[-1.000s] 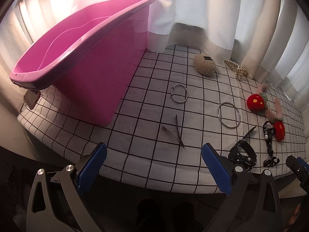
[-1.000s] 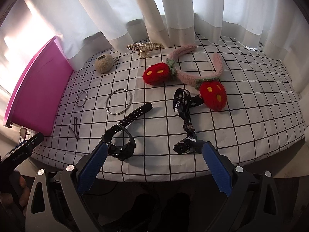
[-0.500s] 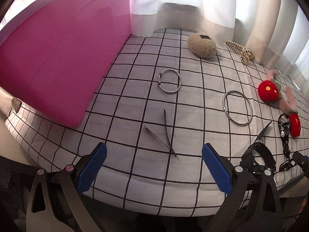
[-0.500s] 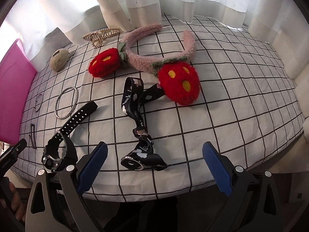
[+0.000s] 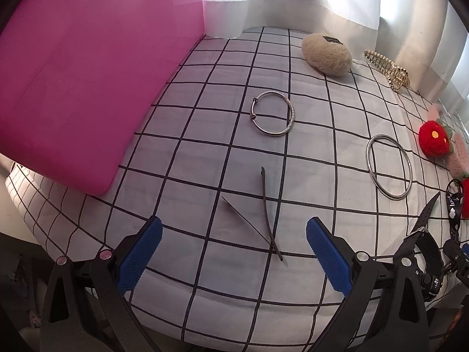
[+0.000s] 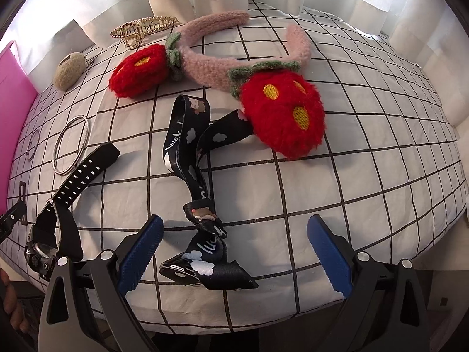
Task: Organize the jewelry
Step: 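Lower the left tool to the silver tweezers while the right tool reaches the black lanyard, then close the left tool on the tweezers while the right tool closes on the lanyard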
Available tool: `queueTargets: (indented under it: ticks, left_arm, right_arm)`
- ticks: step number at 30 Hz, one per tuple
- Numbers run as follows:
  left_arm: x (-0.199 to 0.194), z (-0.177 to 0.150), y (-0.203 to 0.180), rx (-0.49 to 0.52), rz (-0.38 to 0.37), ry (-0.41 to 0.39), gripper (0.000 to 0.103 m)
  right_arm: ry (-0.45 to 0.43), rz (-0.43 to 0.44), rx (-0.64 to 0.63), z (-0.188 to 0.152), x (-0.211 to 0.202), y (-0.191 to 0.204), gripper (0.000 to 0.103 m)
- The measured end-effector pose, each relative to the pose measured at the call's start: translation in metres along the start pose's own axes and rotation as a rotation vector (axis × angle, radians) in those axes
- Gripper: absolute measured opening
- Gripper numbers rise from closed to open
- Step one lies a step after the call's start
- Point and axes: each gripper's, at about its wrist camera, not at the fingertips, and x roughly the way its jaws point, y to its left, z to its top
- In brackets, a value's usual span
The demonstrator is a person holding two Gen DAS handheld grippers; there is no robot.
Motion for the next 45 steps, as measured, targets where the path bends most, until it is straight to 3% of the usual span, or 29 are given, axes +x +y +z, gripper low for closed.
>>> queueTargets:
  ticks: [2,9,15,17,23,25,26,27,29,30,37,45]
  left_arm:
    - [0.007,-0.001,-0.002,0.008,0.008,0.015,0.097]
    - [0.012,-0.009,0.006,-0.081,-0.038,-0.053,0.098]
    - [0.01,-0.011,0.0,-0.071,-0.002,-0.066,0.097]
    - [0.009,-0.011,0.001,-0.084,-0.02,-0.054,0.093]
    - [0.002,-0.011,-0.008,-0.022,-0.064,-0.064,0.063]
    - [0.0,-0.011,-0.011,-0.002,-0.077,-0.07,0.049]
    - [-0.001,-0.012,-0.014,0.009,-0.083,-0.074,0.044]
    - [-0.003,-0.012,-0.016,0.02,-0.091,-0.077,0.033]
    - [-0.004,-0.012,-0.019,0.036,-0.104,-0.077,0.016]
    - [-0.005,-0.012,-0.02,0.041,-0.104,-0.076,0.012]
    - [-0.007,-0.011,-0.012,0.013,-0.125,-0.06,0.009]
    - [-0.048,-0.002,-0.009,0.037,-0.146,-0.122,0.009]
  right_arm:
    - [-0.013,-0.003,-0.006,0.0,0.0,0.001,0.094]
    - [-0.077,-0.01,-0.023,-0.004,-0.002,0.009,0.094]
    - [-0.095,-0.004,-0.042,-0.007,-0.008,0.009,0.094]
    - [-0.092,0.004,-0.055,-0.005,-0.006,0.009,0.094]
    - [-0.09,0.021,-0.068,-0.007,-0.008,0.01,0.093]
    - [-0.101,0.029,-0.083,-0.009,-0.011,0.013,0.085]
    - [-0.111,0.033,-0.097,-0.011,-0.013,0.015,0.075]
    - [-0.121,0.037,-0.113,-0.012,-0.016,0.018,0.069]
    - [-0.132,0.042,-0.141,-0.013,-0.02,0.023,0.031]
    - [-0.134,0.042,-0.151,-0.012,-0.021,0.025,0.02]
    - [-0.139,0.098,-0.139,-0.014,-0.026,0.024,0.018]
    - [-0.181,0.164,-0.136,-0.016,-0.064,0.025,0.018]
